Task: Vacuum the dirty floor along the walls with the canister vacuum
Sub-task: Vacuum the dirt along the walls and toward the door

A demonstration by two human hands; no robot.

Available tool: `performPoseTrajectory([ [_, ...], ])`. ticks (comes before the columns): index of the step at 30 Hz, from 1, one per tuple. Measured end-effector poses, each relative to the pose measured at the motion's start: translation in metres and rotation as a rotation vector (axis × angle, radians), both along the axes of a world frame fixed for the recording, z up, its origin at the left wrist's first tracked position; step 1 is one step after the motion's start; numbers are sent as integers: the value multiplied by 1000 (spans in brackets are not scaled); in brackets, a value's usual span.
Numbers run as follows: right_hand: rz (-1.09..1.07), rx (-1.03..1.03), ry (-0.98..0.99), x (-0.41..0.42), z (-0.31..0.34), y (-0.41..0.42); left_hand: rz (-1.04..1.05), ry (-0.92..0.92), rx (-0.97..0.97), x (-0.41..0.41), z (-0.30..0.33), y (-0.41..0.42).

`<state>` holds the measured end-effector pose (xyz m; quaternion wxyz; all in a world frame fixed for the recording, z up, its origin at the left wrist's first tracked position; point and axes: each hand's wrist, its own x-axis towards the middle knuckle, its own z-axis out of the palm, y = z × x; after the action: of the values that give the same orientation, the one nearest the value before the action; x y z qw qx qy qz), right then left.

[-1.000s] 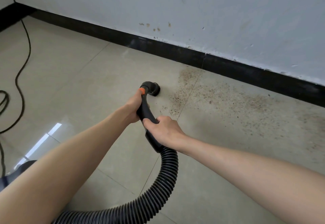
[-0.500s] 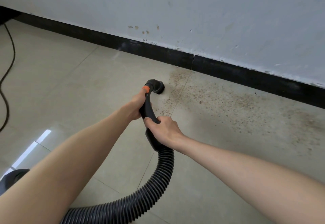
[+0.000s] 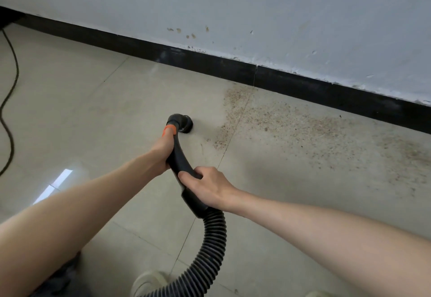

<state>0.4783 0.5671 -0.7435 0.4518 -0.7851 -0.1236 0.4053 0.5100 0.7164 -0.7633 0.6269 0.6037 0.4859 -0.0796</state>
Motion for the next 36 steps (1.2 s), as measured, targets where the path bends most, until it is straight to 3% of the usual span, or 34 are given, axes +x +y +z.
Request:
performPoseTrajectory([
  [7, 27, -31, 39, -29, -3, -9, -17, 9, -23, -26, 2, -14],
  [18, -53, 82, 323, -36, -11, -15, -74, 47, 113, -37, -14, -36],
  [24, 32, 26, 194, -35, -4, -10, -84, 61, -116, -43, 0, -25],
  [30, 95, -31, 151, -36, 1, -8, -211, 116, 57, -31, -2, -15],
  [36, 111, -40, 255, -32, -4, -15, -269, 130, 57, -33, -13, -21],
])
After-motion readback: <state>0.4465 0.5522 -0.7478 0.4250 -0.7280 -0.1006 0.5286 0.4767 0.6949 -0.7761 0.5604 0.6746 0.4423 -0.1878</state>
